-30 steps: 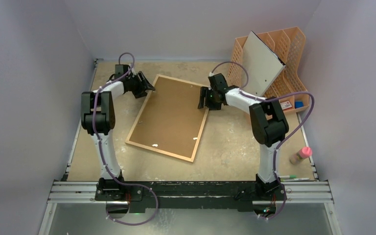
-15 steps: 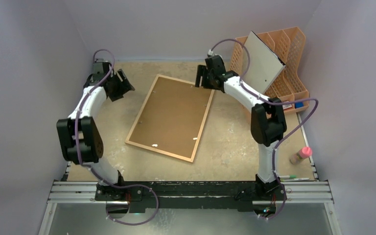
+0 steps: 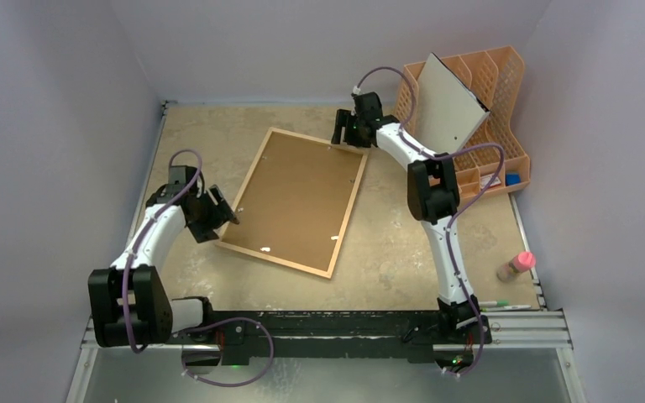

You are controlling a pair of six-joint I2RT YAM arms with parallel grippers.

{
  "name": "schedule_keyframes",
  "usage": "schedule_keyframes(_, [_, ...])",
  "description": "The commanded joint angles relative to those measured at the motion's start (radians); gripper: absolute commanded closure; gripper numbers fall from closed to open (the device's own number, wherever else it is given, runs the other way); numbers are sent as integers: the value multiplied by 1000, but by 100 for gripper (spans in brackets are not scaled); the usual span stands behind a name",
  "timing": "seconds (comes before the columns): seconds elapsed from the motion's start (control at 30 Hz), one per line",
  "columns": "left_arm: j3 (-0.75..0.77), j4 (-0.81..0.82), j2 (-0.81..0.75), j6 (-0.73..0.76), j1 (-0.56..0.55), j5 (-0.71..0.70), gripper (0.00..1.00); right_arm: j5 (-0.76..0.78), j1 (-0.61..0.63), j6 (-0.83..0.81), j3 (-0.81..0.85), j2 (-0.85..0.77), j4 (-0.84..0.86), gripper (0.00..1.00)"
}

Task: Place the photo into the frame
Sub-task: Adjust the photo frame at the center of the board.

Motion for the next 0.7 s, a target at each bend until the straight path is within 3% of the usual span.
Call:
schedule_keyframes(0.0, [-56,-71,-73,-35,-7,14,32,-89,-10,-26,43,-20,17,24])
schedule_keyframes(0.3, [-83,-66,-1,-32,-15,28,30,-102,-13,-52,23,24,-21,24])
schedule_keyframes(0.67, [-97,117,80,-84,-15,139,31,-155,-12,-89,-150,-78,-56,25])
